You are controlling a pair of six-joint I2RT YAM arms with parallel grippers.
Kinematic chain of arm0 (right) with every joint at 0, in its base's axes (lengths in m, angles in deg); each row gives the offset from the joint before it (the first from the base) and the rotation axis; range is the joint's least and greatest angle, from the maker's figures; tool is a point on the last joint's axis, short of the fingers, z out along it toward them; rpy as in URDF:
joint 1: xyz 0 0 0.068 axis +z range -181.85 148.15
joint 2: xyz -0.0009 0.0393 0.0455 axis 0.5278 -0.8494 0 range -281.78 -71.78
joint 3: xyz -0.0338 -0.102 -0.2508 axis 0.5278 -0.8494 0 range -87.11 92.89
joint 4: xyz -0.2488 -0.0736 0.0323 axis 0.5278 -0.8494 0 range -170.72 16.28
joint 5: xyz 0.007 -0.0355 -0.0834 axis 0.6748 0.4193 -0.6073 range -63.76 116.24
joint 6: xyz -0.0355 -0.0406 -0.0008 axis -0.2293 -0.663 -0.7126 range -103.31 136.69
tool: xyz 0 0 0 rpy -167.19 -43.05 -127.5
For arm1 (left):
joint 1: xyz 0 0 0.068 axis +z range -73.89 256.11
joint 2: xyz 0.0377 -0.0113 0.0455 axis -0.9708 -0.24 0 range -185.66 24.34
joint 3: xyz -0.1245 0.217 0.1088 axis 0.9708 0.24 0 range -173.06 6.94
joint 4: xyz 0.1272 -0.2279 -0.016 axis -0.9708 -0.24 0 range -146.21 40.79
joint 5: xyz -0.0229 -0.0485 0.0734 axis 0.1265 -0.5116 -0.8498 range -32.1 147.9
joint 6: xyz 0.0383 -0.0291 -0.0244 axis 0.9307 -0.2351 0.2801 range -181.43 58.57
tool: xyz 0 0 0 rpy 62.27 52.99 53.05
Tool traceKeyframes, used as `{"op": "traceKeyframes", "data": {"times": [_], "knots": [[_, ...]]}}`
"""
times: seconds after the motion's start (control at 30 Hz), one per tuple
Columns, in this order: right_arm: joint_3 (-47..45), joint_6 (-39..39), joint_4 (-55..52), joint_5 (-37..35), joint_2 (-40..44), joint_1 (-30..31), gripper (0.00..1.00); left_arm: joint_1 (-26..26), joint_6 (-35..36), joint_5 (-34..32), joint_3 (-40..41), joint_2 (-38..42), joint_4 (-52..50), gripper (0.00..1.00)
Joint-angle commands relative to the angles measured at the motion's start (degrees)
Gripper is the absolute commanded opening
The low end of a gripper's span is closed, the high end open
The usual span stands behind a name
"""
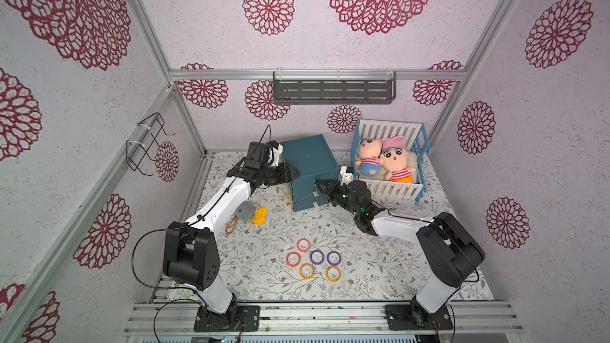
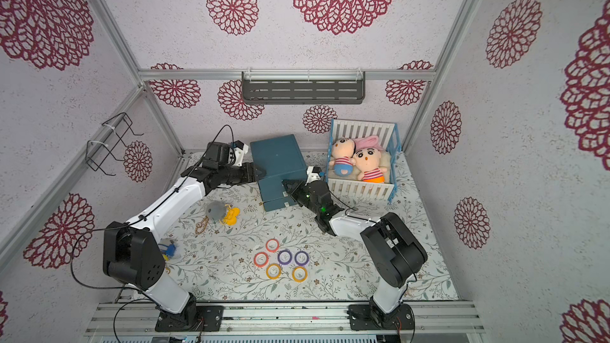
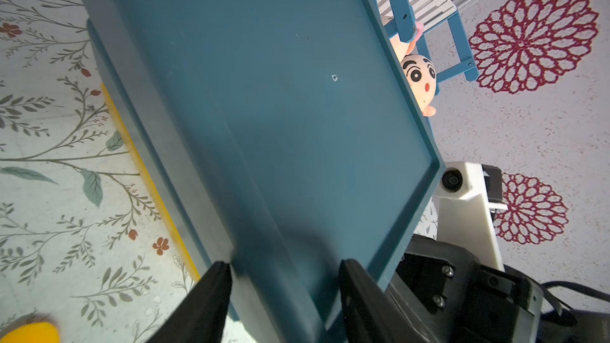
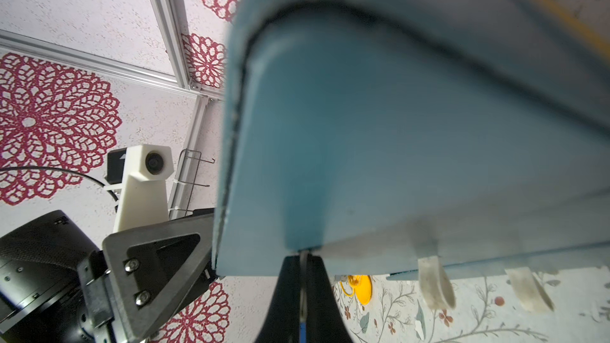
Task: Place the transparent tape into the drawer according to color
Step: Open the drawer in the storage box.
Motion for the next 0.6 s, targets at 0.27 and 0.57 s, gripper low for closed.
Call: {"op": "traceKeyframes", "data": {"times": [0.27,0.57], "knots": [[-3.8,0.1,-0.7,0.2,7.0,-0.1,0.00,-0.5,0.9,-0.3,0.4,1.1,-0.5,0.58],[-8.3,0.1,-1.9,-0.2,11.6,0.8,0.00,-0.5,1.0,-0.6,0.1,1.1,-0.8,0.58]]}}
